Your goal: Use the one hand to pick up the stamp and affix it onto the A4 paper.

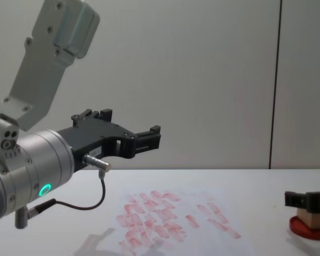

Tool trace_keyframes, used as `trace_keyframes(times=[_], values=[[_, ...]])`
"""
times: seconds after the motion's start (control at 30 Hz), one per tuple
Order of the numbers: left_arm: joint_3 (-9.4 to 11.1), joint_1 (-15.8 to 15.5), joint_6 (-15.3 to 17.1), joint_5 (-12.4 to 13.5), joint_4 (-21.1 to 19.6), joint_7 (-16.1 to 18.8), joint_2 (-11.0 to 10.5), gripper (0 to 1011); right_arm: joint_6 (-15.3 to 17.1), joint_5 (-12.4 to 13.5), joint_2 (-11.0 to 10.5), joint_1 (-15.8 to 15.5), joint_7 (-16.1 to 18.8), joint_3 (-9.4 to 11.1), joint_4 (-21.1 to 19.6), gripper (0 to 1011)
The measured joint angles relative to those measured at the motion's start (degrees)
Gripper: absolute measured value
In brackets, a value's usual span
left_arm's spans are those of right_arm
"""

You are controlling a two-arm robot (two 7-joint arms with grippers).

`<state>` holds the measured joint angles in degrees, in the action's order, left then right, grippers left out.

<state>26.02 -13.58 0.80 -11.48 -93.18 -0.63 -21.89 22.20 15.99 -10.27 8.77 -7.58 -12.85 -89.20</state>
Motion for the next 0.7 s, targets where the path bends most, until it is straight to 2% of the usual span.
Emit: trace_keyframes(times=[0.13, 0.33, 0.4, 0.5, 0.6, 0.7], values=[[0.00, 0.00, 0.00, 0.00, 0.00, 0.00, 0.00, 993, 0.36, -0.36, 0.39, 0.84, 0.26, 0.02, 1.40, 914], [0.00, 0.00, 0.00, 0.00, 0.00, 0.00, 0.00, 993, 1.10, -0.93, 0.95, 2.13, 0.58, 0.09, 3.18, 731], [0.00, 0.00, 0.00, 0.00, 0.00, 0.00, 0.00, 993, 1.32, -1.05, 1.09, 2.43, 0.62, 0.11, 3.60, 706], [0.00, 0.00, 0.00, 0.00, 0.00, 0.00, 0.00, 993, 1.80, -1.31, 1.38, 2.99, 0.64, 0.16, 4.34, 566], [0.00, 0.00, 0.00, 0.00, 0.00, 0.00, 0.00, 993, 2.23, -1.43, 1.56, 3.30, 0.60, 0.21, 4.77, 506], [0.00, 0.00, 0.00, 0.00, 0.00, 0.00, 0.00, 993, 2.71, -1.49, 1.76, 3.55, 0.38, 0.27, 5.09, 389]])
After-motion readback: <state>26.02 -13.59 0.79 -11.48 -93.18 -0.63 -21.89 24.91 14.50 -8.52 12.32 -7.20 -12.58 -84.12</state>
